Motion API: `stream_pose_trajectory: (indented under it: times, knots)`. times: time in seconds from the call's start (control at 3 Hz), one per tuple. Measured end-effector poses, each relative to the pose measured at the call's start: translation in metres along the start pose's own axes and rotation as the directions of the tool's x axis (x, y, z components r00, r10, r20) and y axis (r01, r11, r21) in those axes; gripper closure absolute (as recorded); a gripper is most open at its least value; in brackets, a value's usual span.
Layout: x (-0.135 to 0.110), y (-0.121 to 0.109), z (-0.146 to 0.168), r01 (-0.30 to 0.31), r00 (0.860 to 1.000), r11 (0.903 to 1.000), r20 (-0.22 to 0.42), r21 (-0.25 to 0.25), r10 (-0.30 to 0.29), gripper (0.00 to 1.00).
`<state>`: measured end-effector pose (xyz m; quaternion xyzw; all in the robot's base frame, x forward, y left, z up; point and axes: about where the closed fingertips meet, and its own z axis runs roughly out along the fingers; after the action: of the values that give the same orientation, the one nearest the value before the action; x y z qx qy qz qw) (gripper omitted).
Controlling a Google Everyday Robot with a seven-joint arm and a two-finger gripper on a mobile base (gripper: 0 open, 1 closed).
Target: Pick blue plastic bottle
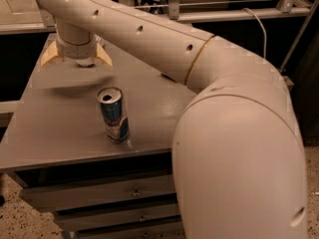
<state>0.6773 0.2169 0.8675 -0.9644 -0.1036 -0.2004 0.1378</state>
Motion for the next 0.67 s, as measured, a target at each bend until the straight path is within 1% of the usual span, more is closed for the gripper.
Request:
stream_pose_trajectory:
  times: [0.33, 0.67]
  knots:
    - [0.018, 0.025, -0.013, 0.011, 0.997, 0.999, -0.078, -0.043, -0.015, 0.0]
    - [0.049, 0.05, -0.02, 0.027, 0.988, 0.9958, -0.151, -0.087, -0.04, 0.0]
